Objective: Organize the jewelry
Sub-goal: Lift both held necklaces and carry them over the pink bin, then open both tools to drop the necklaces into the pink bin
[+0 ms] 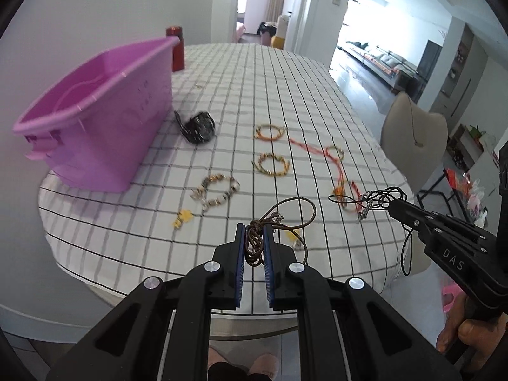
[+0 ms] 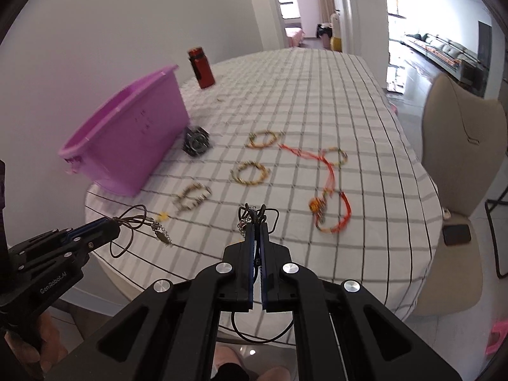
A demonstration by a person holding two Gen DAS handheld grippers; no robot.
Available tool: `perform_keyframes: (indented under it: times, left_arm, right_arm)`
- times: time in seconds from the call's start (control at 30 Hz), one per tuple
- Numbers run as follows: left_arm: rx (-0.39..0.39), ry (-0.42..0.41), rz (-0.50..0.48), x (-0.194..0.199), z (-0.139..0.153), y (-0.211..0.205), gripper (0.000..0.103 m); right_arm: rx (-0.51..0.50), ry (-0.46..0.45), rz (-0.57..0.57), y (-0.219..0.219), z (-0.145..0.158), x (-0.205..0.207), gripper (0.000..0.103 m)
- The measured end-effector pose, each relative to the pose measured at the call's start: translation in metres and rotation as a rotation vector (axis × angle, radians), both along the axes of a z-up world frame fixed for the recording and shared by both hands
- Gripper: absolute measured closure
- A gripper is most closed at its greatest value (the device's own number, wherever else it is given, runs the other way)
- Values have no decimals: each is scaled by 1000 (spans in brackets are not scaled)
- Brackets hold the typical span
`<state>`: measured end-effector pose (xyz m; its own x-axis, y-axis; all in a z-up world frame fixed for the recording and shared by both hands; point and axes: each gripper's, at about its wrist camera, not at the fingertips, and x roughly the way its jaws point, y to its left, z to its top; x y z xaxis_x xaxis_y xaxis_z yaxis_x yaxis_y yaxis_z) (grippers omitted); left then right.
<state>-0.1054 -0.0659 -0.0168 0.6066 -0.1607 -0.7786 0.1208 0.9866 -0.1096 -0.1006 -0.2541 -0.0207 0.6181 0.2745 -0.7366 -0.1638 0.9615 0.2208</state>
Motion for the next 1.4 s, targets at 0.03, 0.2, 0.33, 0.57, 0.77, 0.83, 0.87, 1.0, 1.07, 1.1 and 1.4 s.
perform_keyframes:
  times: [0.03,0.2,0.33,0.57,0.77,0.83,0.87,1.0,1.07,1.1,1.4]
  left_arm:
    - [4,-7,9,0,8,2,92]
    - [18,-46,63,5,42,18,92]
    - [14,-65,106,17,61,39,92]
    - [4,-118,168,54,91,98,92]
    - [24,-149,164,105,109,164,92]
    - [32,-156,164,121,113,186,92]
    - [43,-162,165,129,115,196,92]
    - [63,-161,142,163,115,234,92]
    - [60,-149,139,178,111,249,92]
    - [58,-142,142,183,109,255,92]
    - [34,-12,217,221,63,295,92]
  right_arm:
    - [6,-8,13,2,7,2,100]
    - [9,-54,82,23,42,17,100]
    - [4,-91,124,46,66,36,100]
    - [13,-146,171,105,101,81,100]
    - [41,-173,171,172,122,127,100]
    - [42,-181,169,196,127,143,100]
    - [46,-183,168,209,129,152,100]
    - [46,-172,168,251,128,181,100]
    - [42,-159,179,274,126,197,100]
    - [40,-152,185,281,125,203,100]
    - [-12,-41,271,336,86,253,100]
